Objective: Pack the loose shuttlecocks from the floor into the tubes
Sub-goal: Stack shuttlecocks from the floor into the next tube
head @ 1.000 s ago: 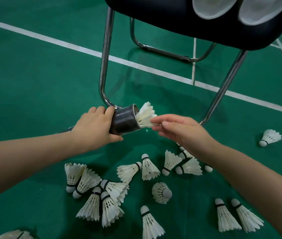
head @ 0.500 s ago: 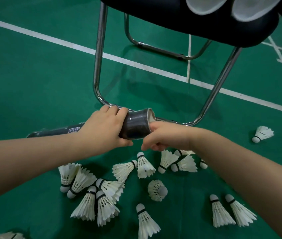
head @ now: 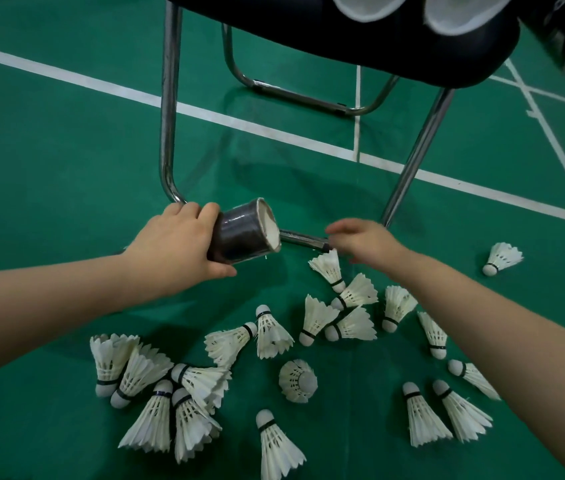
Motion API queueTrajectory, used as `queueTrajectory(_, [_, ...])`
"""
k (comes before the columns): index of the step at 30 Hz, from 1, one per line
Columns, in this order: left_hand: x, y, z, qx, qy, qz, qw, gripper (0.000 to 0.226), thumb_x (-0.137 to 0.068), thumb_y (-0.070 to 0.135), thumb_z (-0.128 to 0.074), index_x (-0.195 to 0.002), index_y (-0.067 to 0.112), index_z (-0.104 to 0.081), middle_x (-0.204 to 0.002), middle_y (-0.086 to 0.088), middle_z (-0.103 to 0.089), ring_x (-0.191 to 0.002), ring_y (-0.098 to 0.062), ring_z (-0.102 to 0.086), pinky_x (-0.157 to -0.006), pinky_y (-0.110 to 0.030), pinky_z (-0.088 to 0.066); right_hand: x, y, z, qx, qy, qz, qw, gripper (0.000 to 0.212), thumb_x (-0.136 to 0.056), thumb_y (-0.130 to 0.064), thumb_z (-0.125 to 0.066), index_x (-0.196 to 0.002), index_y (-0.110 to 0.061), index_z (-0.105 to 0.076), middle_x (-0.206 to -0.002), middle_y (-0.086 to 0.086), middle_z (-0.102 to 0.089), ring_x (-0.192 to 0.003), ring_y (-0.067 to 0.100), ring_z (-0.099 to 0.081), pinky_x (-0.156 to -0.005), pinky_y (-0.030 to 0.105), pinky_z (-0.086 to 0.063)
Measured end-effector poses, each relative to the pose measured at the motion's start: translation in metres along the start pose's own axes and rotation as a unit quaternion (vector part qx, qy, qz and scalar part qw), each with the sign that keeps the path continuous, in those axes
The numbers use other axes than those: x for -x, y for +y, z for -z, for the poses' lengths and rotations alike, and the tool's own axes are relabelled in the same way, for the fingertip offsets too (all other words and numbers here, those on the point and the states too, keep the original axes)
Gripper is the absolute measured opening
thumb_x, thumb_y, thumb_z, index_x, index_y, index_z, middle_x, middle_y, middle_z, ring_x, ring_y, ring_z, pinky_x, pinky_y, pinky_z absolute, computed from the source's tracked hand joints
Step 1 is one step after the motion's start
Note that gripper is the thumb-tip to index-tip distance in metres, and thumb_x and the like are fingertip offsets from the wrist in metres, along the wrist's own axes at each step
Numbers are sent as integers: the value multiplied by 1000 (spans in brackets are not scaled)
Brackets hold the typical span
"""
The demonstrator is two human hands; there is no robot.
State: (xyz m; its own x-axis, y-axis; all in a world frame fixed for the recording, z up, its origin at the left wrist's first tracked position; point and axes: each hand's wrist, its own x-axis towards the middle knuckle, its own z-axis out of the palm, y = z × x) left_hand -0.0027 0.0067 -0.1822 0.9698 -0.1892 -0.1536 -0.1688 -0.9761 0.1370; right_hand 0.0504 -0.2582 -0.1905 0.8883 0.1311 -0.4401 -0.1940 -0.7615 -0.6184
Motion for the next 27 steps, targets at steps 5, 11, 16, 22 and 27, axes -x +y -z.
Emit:
queueTrajectory(5, [-4, 7, -6, -8, -5, -11, 1000, 83, -69, 66, -65, -127, 13, -39, -121, -9, -51, -109, -29, -47, -94, -42, -43, -31, 43, -21, 333, -7, 54, 941, 66, -85, -11, -55, -144, -24, -30, -146, 1, -40, -128, 27, -38, -104, 41, -38])
queueTrajectory(11, [-7, 10, -8, -6, -8, -10, 1000, 85, -69, 66, -65, -130, 14, -37, -123, -9, -51, -111, -29, -46, -95, -41, -42, -48, 52, -42, 535, -1, 93, 840, 47, -88, -12, -51, -134, -19, -43, -130, 5, -50, -120, 26, -41, -100, 44, -35])
queueTrajectory(16, [-6, 9, -10, -7, -11, -15, 1000, 86, -69, 67, -65, -132, 15, -36, -126, -9, -50, -112, -28, -46, -96, -41, -42, -44, 59, -46, 599, -19, 68, 798, 13, -92, -15, -49, -93, -19, -61, -96, 1, -59, -104, 21, -51, -96, 38, -35])
queueTrajectory(22, [-5, 5, -6, 4, -3, -8, 1000, 83, -68, 67, -64, -127, 15, -39, -121, -8, -51, -109, -27, -46, -93, -40, -43, -32, 39, -14, 30, 102, -45, 993, 27, -98, -24, -43, -76, -14, -55, -70, 2, -52, -58, 15, -45, -55, 23, -38])
queueTrajectory(27, [-5, 2, -3, 19, -1, -2, 1000, 80, -69, 66, -65, -126, 15, -40, -120, -7, -52, -107, -26, -46, -92, -39, -43, -5, 1, 1, -280, 144, 18, 949, 28, -94, -23, -51, -69, -14, -62, -75, 4, -60, -73, 18, -51, -78, 33, -42])
